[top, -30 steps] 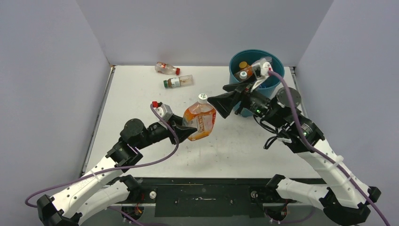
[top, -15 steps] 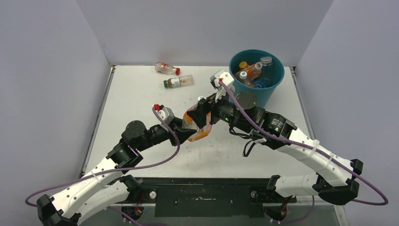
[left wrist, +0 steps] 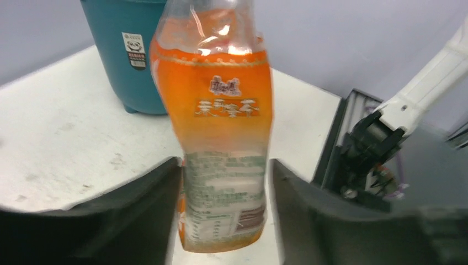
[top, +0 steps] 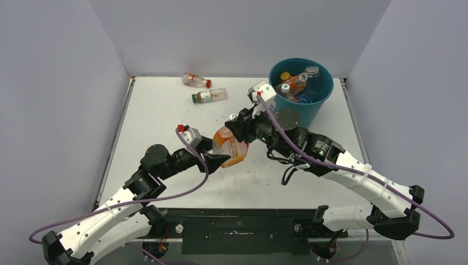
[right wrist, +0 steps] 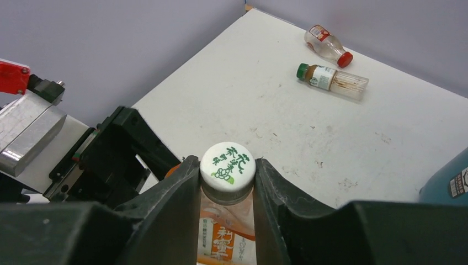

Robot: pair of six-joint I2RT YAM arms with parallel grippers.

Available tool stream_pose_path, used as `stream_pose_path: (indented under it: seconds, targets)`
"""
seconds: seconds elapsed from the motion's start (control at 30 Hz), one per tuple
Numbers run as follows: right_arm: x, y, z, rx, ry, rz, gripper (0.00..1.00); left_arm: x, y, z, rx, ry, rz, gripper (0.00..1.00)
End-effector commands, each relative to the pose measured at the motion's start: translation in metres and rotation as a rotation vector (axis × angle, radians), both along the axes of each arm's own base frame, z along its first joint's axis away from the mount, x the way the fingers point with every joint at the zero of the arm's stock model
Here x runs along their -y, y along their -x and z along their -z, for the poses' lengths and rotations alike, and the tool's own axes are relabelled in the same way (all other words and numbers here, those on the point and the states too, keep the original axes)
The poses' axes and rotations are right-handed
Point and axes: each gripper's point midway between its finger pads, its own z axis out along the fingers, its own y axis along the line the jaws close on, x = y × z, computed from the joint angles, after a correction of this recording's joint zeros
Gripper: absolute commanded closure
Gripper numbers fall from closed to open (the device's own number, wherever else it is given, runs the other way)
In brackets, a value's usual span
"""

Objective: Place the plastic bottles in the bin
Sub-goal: Place the plastic bottle in the trash bin.

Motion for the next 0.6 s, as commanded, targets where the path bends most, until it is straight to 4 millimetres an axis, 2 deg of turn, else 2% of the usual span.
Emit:
stream_pose_path:
  seconds: [0.0, 0.03, 0.13, 0.23, 0.33, 0.43, 0.5, 0.57]
  targets:
    - [0.005, -0.002, -0.028, 0.068, -0.051, 0.024, 0.95, -0.007, -0.001, -0.020, 0.063, 0.064, -0.041, 0.15]
    - [0.013, -0.004, -0.034, 0.084, -0.041, 0.046, 0.95, -0.010, -0.003, -0.023, 0.066, 0.078, -0.061, 0.02]
    - [0.058, -0.013, -0.073, 0.182, -0.008, 0.188, 0.95, -0.022, -0.008, -0.032, 0.081, 0.120, -0.131, 0.04]
    - [0.120, -0.023, -0.119, 0.318, 0.020, 0.399, 0.95, -0.035, -0.011, -0.039, 0.117, 0.167, -0.193, 0.04]
    - [0.166, -0.025, -0.150, 0.434, 0.025, 0.578, 0.95, -0.041, -0.012, -0.039, 0.129, 0.198, -0.222, 0.04]
    - [0.197, -0.023, -0.166, 0.539, 0.042, 0.700, 0.95, -0.041, -0.011, -0.038, 0.126, 0.201, -0.222, 0.04]
    - [0.205, -0.026, -0.165, 0.597, 0.084, 0.755, 0.95, -0.041, -0.010, -0.037, 0.119, 0.201, -0.215, 0.04]
    - [0.204, -0.031, -0.158, 0.648, 0.143, 0.769, 0.95, -0.041, -0.009, -0.038, 0.114, 0.207, -0.211, 0.04]
